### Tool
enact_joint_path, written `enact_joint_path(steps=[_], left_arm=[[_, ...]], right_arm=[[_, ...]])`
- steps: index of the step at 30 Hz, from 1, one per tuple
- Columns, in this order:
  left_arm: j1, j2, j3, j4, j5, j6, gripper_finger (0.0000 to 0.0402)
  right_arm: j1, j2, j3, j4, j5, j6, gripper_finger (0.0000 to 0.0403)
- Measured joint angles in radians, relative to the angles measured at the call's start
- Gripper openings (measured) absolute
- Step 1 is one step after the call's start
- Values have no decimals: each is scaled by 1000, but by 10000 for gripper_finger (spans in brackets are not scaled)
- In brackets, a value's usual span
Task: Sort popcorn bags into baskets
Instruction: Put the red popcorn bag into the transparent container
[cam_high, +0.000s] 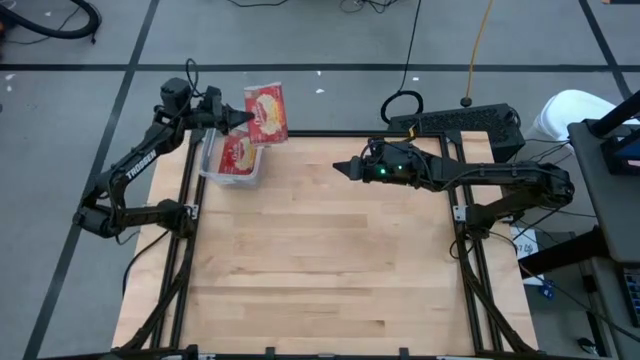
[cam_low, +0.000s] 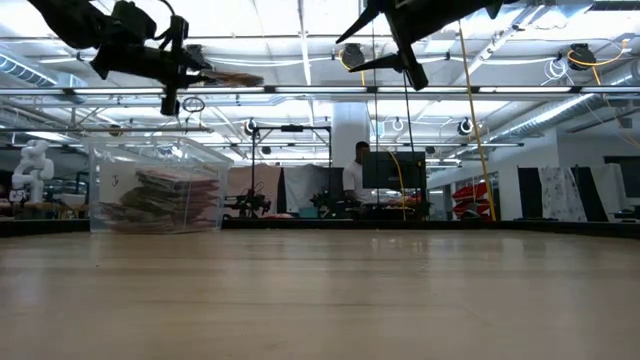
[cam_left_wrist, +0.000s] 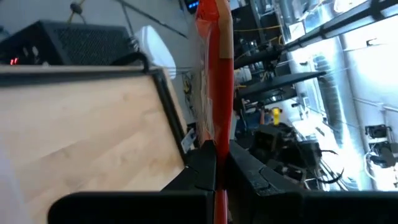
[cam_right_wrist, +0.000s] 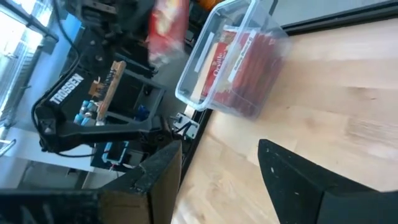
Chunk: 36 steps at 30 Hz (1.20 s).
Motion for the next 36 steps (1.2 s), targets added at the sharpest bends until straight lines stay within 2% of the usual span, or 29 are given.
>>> enact_joint_path(steps=[3, 9, 12, 16, 21, 26, 36], left_arm=[[14, 0, 93, -87, -1, 60, 16], [59, 57, 300, -518, -63, 343, 14], [67, 53, 364, -738, -160, 498, 14], [60, 54, 407, -1029, -322, 665, 14], [61, 54, 411, -1230, -500, 834, 15], [62, 54, 411, -1288, -538, 873, 25], [-9, 141, 411, -1211, -693, 835, 29]], right_arm=[[-1, 0, 0, -6, 0, 21, 206], [-1, 0, 0, -24, 43, 47, 206], [-2, 0, -1, -37, 108, 61, 206], [-7, 0, -1, -49, 128, 68, 206], [-6, 0, -1, -48, 127, 67, 206], [-6, 0, -1, -48, 98, 65, 206], [-5, 0, -1, -47, 76, 52, 206]])
